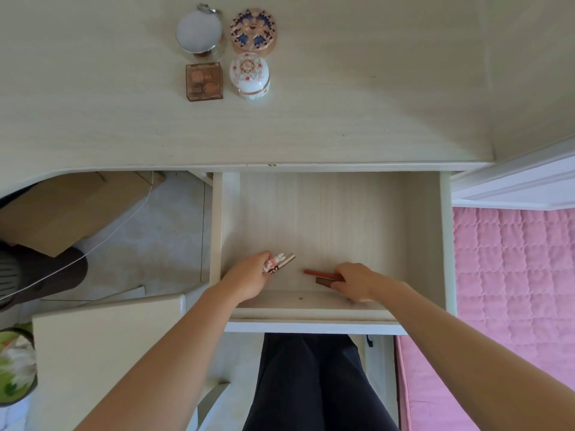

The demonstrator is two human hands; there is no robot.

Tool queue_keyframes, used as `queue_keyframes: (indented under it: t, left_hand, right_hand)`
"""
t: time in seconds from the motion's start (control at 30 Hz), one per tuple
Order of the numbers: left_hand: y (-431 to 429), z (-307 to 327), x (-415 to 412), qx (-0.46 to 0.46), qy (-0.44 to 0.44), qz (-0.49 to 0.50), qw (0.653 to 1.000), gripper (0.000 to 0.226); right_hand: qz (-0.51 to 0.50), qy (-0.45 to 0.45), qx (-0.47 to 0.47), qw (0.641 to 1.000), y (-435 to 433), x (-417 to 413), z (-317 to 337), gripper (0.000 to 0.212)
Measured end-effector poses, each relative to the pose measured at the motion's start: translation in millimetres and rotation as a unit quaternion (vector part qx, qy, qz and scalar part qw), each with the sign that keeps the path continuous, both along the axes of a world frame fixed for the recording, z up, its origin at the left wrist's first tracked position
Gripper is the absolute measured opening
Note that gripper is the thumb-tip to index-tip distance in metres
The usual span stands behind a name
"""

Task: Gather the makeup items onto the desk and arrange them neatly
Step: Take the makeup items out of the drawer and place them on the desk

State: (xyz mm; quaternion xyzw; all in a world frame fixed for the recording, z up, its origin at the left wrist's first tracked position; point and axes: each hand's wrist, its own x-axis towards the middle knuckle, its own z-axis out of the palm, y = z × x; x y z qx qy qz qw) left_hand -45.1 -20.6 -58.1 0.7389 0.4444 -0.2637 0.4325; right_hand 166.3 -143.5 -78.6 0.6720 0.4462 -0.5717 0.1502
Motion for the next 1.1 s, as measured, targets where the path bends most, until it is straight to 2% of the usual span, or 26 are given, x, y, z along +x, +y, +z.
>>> queue_keyframes:
  t: [0.1,0.2,0.33,0.43,0.5,0.63,0.73,0.9,1.1]
  left_hand:
    - [-2,14,5,0.004,-0.023,0.069,0.997,0.007]
    - [-5,29,14,-0.002,-0.060,0.153,0.986,0.003]
    - [-15,50,27,-0.046,-0.109,0.271,0.955,0.007]
    - [-25,65,35,-0.083,-0.133,0.334,0.929,0.005]
    - [-32,74,41,-0.116,-0.153,0.383,0.904,0.009]
    - [-43,93,54,-0.192,-0.204,0.483,0.830,0.015]
    - [-44,104,64,-0.200,-0.221,0.520,0.800,0.016]
    - [-28,119,81,-0.189,-0.231,0.532,0.792,0.015]
    - [20,136,113,-0.160,-0.251,0.491,0.819,0.013]
  right_hand:
    - [-0.083,0.016,0.047,0.995,-4,10,17,0.018]
    - [-0.199,0.045,0.078,0.976,-6,17,38,0.012]
    - [-0.335,0.093,0.114,0.931,-9,20,69,0.016]
    - [-0.399,0.136,0.135,0.897,-12,20,92,0.017]
    - [-0.418,0.150,0.145,0.884,-14,18,104,0.017]
    - [-0.450,0.164,0.162,0.863,-15,17,123,0.017]
    - [-0.495,0.176,0.168,0.834,-15,17,135,0.017]
    - [-0.545,0.166,0.186,0.801,-5,19,146,0.016]
    - [-0.583,0.172,0.220,0.763,33,33,162,0.017]
